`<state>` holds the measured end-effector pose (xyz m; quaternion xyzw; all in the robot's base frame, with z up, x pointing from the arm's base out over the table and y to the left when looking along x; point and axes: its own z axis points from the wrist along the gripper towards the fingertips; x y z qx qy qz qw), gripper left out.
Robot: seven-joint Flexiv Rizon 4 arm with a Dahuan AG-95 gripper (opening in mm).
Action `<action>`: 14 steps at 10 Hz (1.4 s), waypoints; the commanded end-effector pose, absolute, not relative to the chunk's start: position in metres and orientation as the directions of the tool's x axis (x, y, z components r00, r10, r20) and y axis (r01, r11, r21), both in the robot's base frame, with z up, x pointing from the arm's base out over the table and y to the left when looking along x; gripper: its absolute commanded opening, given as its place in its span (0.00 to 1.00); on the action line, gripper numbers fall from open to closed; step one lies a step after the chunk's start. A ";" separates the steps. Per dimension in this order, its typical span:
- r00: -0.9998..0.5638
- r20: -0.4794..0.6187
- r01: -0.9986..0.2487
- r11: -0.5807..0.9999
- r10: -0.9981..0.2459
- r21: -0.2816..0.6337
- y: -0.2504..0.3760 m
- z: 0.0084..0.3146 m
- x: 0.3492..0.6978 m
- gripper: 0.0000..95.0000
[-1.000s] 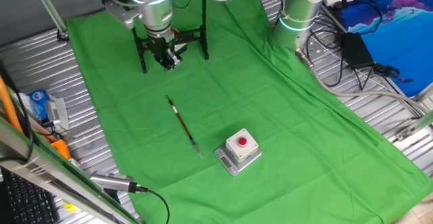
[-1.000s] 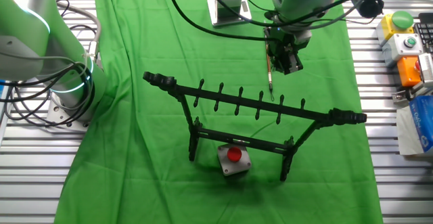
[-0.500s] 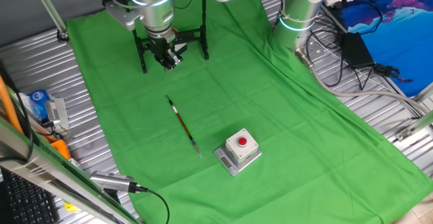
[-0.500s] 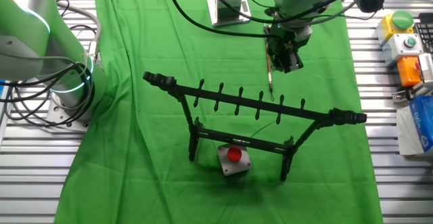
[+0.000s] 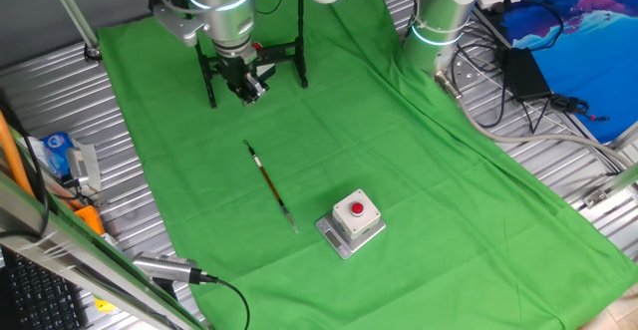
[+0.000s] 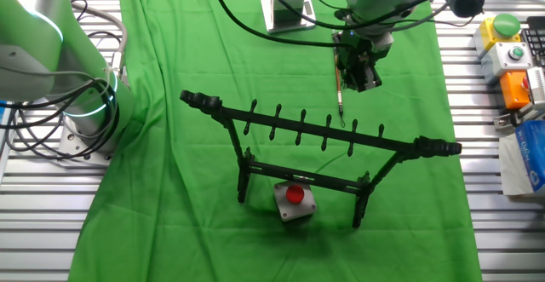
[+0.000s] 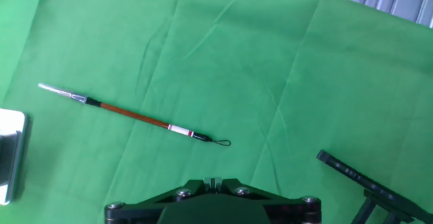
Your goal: Place the brush on the pen rack
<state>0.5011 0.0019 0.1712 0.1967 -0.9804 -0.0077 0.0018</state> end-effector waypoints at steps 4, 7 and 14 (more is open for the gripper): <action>-0.852 0.008 -0.523 0.852 -0.523 0.000 0.001 0.171 0.500 0.00; -0.835 0.034 -0.550 0.835 -0.550 0.003 0.001 0.171 0.500 0.00; -0.812 0.071 -0.577 0.815 -0.580 0.050 0.001 0.171 0.500 0.00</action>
